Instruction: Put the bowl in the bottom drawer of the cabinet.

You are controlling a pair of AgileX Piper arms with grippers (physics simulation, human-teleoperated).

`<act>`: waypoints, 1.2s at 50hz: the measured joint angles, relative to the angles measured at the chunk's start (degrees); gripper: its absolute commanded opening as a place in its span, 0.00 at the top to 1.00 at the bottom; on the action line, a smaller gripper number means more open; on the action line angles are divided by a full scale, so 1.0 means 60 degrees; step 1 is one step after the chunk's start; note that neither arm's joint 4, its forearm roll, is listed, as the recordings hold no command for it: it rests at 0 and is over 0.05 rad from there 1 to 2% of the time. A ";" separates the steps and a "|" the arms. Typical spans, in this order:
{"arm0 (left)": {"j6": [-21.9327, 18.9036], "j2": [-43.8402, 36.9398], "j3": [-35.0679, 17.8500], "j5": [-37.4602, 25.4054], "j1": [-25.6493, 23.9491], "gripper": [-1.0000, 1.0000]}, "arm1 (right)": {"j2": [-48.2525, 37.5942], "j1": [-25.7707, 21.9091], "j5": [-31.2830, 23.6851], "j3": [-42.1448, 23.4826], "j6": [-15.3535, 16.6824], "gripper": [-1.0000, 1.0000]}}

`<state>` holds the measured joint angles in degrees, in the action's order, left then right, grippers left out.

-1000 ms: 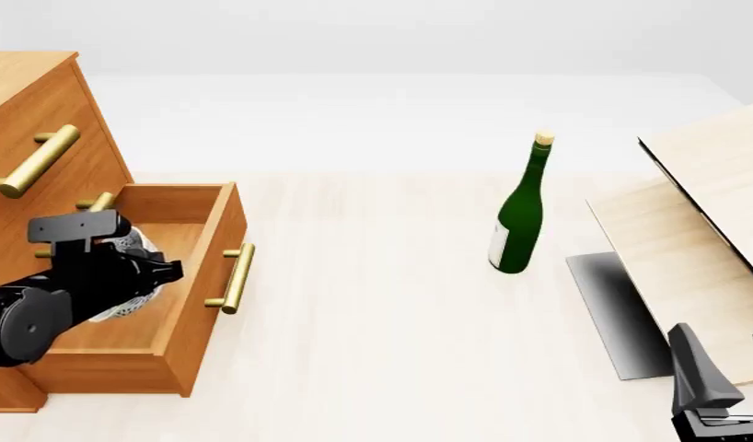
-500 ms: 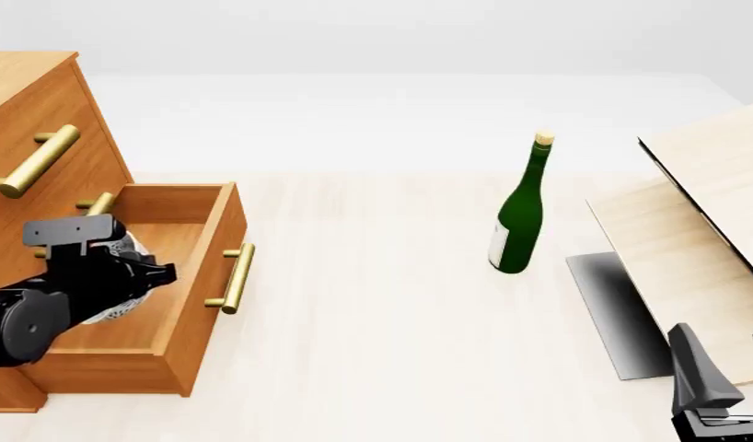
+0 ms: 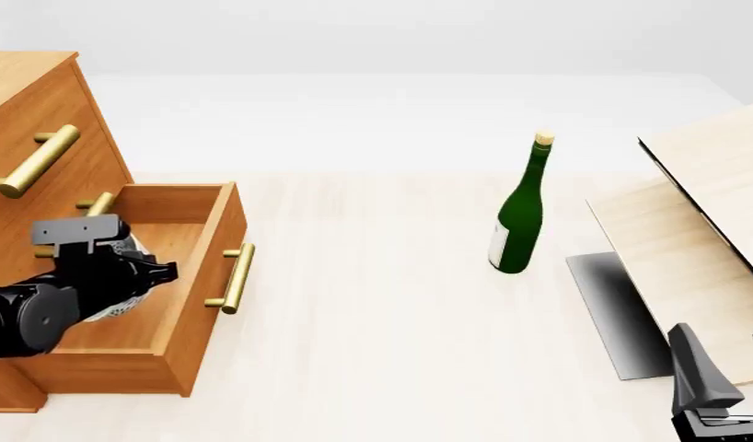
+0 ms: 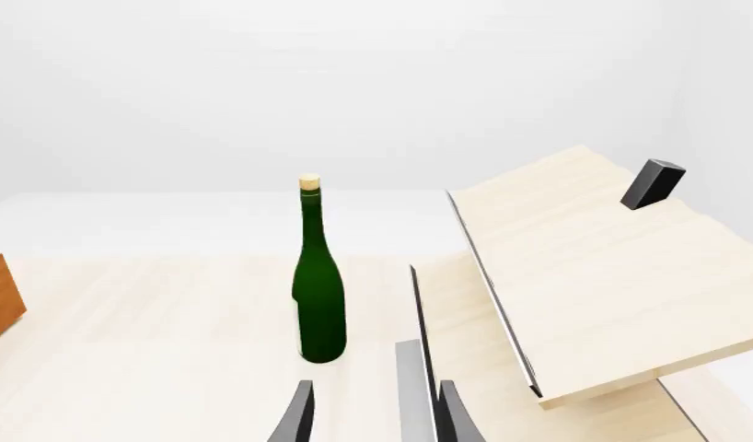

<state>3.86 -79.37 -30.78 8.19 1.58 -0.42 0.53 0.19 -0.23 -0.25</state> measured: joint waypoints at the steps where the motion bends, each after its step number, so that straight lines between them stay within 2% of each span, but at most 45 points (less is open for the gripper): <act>1: -0.0006 -0.0033 -0.0007 0.0020 0.0007 1.00 | 0.0000 0.0000 0.0000 0.0000 0.0000 0.00; 40: 0.0001 -0.0616 0.0016 0.0537 0.0011 1.00 | 0.0000 0.0000 0.0000 0.0000 0.0000 0.00; 41: 0.0008 -0.0614 0.0017 0.0539 0.0009 0.00 | 0.0000 0.0000 0.0000 0.0000 0.0000 0.00; 60: 0.0057 -0.0275 -0.0010 0.0529 0.0049 0.00 | 0.0000 0.0000 0.0000 0.0000 0.0000 0.00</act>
<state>4.21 -81.01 -30.84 11.36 1.87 -0.42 0.53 0.19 -0.23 -0.26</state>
